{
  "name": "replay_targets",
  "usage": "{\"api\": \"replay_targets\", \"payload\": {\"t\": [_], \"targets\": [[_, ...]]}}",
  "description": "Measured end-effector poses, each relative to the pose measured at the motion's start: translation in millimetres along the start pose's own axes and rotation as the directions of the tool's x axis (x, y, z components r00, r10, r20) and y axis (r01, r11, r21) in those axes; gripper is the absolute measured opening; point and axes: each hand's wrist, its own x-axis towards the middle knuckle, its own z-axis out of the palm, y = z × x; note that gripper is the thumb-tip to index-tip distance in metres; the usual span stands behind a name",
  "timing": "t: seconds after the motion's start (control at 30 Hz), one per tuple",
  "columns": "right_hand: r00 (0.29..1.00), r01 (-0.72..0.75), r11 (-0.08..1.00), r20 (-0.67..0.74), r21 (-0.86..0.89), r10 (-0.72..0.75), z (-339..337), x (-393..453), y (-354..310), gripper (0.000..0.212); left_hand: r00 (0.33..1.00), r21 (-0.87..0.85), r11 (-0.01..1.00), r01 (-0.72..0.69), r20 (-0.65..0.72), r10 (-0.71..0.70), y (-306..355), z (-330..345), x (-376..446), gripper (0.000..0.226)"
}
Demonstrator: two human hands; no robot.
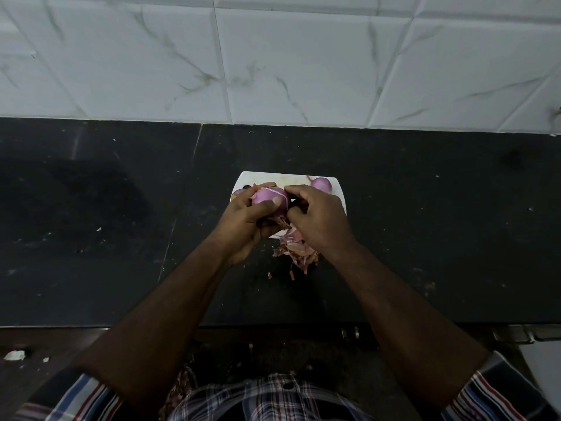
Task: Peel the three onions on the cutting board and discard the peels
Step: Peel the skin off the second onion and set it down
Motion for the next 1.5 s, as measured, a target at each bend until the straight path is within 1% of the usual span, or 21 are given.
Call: {"api": "replay_targets", "payload": {"t": [0.1,0.13,0.2,0.3,0.37,0.47,0.67,0.8,0.87,0.93,1.03,1.13,1.2,1.33,1.37,1.4,1.47,1.5], "targets": [[0.992,-0.119,0.974,-0.007,0.195,0.123,-3.3,3.8,6.8,0.037,1.000,-0.035,0.999,0.005,-0.011,-0.006,0.7,1.0,0.8,0.040],[0.990,-0.132,0.964,-0.011,0.231,0.138,-3.0,3.7,8.0,0.033,1.000,-0.046,0.999,0.003,-0.018,-0.004,0.9,0.3,1.2,0.040],[0.991,-0.123,0.967,-0.019,0.225,0.131,-1.2,-0.2,8.8,0.027,1.000,-0.070,0.998,0.003,-0.031,-0.005,0.8,-2.1,2.5,0.041],[0.991,-0.122,0.970,-0.027,0.209,0.130,4.1,-5.2,9.2,0.023,0.999,-0.068,0.998,-0.002,-0.045,-0.001,-0.4,-2.9,4.0,0.043],[0.989,-0.131,0.972,-0.043,0.197,0.142,7.5,-5.4,9.1,0.022,0.998,-0.061,0.998,-0.004,-0.058,0.000,-1.7,-1.9,5.0,0.043],[0.990,-0.132,0.975,-0.024,0.181,0.138,7.9,-6.7,6.3,0.024,0.999,-0.074,0.997,0.012,-0.050,-0.016,-4.7,-2.1,6.5,0.043],[0.998,-0.066,0.998,-0.014,-0.004,0.066,-0.4,-4.8,3.9,0.031,0.998,-0.089,0.994,0.070,0.007,-0.070,-5.1,-6.7,2.4,0.036],[0.999,-0.045,0.995,-0.017,-0.084,0.044,-2.7,4.2,13.5,0.025,0.989,-0.137,0.982,0.133,0.074,-0.124,-5.6,-6.8,-2.6,0.039],[0.998,-0.056,0.990,-0.016,-0.133,0.054,-5.1,6.9,21.0,0.024,0.982,-0.167,0.971,0.173,0.111,-0.156,-2.2,-7.5,-3.3,0.044],[0.996,-0.086,0.983,0.015,-0.162,0.090,-7.7,7.7,29.6,0.022,0.975,-0.162,0.966,0.199,0.137,-0.177,1.8,-8.8,-3.2,0.053],[0.992,-0.101,0.979,0.057,-0.176,0.113,-7.3,7.3,37.1,0.017,0.972,-0.197,0.955,0.220,0.121,-0.199,3.6,-10.4,-4.2,0.059],[0.986,-0.106,0.958,0.098,-0.266,0.136,-2.7,8.2,45.7,0.017,0.965,-0.280,0.926,0.252,0.147,-0.218,1.5,-12.2,-3.3,0.066],[0.976,-0.125,0.942,0.132,-0.313,0.174,-2.9,7.4,51.8,0.021,0.966,-0.297,0.923,0.245,0.160,-0.205,1.8,-14.4,-1.1,0.063],[0.953,-0.089,0.933,0.244,-0.350,0.182,-3.9,3.8,54.2,0.031,0.973,-0.280,0.932,0.228,0.081,-0.214,-0.4,-17.8,4.6,0.056],[0.958,-0.076,0.938,0.237,-0.339,0.163,-4.8,3.6,51.6,0.033,0.972,-0.273,0.933,0.236,0.057,-0.229,-1.7,-17.7,5.2,0.054],[0.974,-0.063,0.951,0.190,-0.304,0.126,-6.5,3.5,47.4,0.033,0.969,-0.256,0.935,0.247,0.038,-0.246,-2.9,-17.6,5.4,0.054],[0.999,-0.017,0.988,0.038,-0.152,0.023,-9.8,2.1,33.3,0.030,0.962,-0.197,0.943,0.270,0.015,-0.272,-4.8,-16.8,5.8,0.057],[1.000,0.027,0.998,0.001,-0.057,-0.027,-9.8,0.4,23.8,0.029,0.960,-0.164,0.947,0.277,0.010,-0.279,-5.4,-15.9,6.1,0.059]]}}
